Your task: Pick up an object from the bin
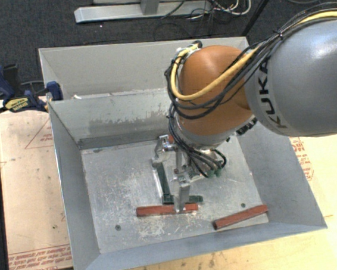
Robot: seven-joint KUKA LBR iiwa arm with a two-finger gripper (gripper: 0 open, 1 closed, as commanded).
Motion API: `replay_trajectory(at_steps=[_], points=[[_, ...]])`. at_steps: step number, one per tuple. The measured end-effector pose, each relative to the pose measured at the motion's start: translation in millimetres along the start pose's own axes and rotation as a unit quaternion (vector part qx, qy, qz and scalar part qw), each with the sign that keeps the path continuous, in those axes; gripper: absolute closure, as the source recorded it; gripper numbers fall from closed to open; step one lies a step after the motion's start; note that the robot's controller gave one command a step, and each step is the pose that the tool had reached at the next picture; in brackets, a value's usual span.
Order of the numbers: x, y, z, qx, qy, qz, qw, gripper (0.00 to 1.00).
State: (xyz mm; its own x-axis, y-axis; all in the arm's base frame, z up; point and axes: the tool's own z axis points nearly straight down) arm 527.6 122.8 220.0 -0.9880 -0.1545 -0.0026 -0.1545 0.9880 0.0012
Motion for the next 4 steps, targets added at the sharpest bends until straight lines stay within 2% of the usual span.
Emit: replay_trajectory(at_steps=[1,2,3,4], points=[[2.2,7.1,48.2,0.000,-0.0029,-0.010,0.9999,0.00],[20.2,-3.5,146.1,-0.001,-0.0062,-0.066,0.9978,1.00],[20.2,-3.5,146.1,-0.001,-0.0062,-0.066,0.9978,1.00],[-35.7,-20.3,-62.0,0.000,-0.0040,-0.083,0.9965,1.00]])
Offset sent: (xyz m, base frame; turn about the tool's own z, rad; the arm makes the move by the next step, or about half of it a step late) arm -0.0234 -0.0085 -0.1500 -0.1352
